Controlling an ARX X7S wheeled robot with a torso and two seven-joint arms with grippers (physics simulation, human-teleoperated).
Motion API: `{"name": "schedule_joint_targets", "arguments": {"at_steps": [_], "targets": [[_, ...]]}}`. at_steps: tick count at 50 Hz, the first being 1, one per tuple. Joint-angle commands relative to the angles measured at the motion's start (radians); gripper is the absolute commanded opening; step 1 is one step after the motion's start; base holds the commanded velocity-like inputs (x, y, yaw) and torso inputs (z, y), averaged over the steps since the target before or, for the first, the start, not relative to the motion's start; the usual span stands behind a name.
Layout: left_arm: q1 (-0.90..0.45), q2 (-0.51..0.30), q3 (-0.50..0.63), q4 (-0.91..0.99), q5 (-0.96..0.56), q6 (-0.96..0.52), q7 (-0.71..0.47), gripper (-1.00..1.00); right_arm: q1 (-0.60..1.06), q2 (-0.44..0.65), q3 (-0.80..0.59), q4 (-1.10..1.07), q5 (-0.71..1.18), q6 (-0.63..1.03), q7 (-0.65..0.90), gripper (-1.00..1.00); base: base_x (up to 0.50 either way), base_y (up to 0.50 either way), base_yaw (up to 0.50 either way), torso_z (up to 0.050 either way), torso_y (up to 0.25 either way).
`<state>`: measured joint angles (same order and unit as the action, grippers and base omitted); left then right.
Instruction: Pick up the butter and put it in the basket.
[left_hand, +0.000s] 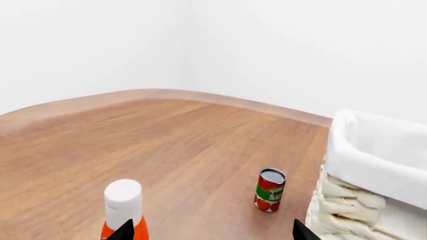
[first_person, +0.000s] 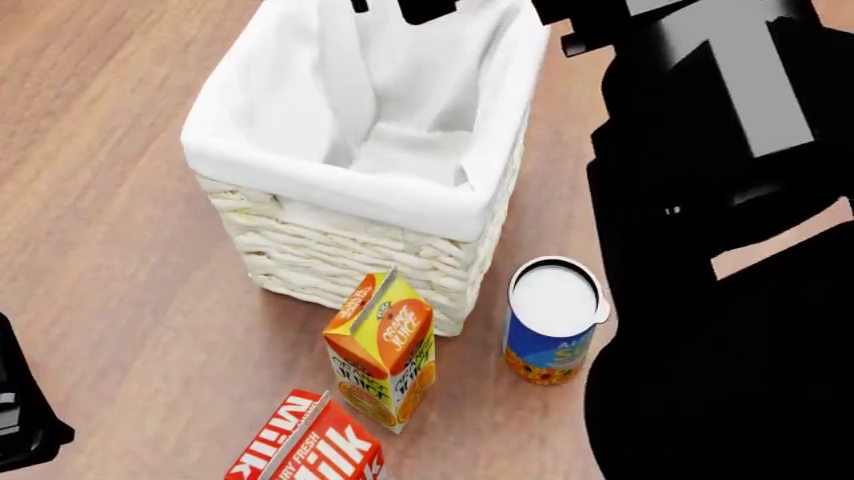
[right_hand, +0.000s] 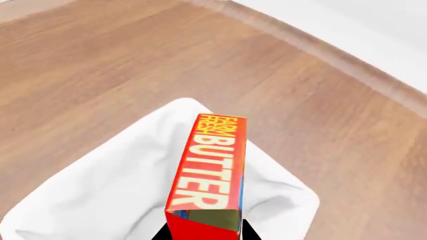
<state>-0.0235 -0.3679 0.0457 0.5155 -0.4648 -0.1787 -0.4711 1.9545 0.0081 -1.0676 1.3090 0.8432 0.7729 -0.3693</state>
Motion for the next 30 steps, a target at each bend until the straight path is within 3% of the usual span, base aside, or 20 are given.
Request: {"name": "schedule_joint_targets", "arguments": {"at_steps": [1, 13, 30], "targets": [[0.005, -0.001, 0.002, 0.013, -0.007, -0.009, -0.011, 1.0, 0.012, -0.008, -0.203, -0.011, 0.273, -0.041, 0.0, -1.0, 0.0, 0.0, 0.0, 0.0, 0.01], [0.019, -0.001, 0.005, 0.044, -0.016, -0.026, -0.032, 1.0, -0.009, -0.008, -0.36, -0.015, 0.461, -0.043, 0.018, -1.0, 0.0, 0.0, 0.0, 0.001, 0.001], [0.028, -0.006, 0.014, 0.072, -0.02, -0.038, -0.045, 1.0, -0.011, -0.008, -0.411, -0.009, 0.481, 0.021, 0.031, -1.0, 0.0, 0.0, 0.0, 0.001, 0.001]]}}
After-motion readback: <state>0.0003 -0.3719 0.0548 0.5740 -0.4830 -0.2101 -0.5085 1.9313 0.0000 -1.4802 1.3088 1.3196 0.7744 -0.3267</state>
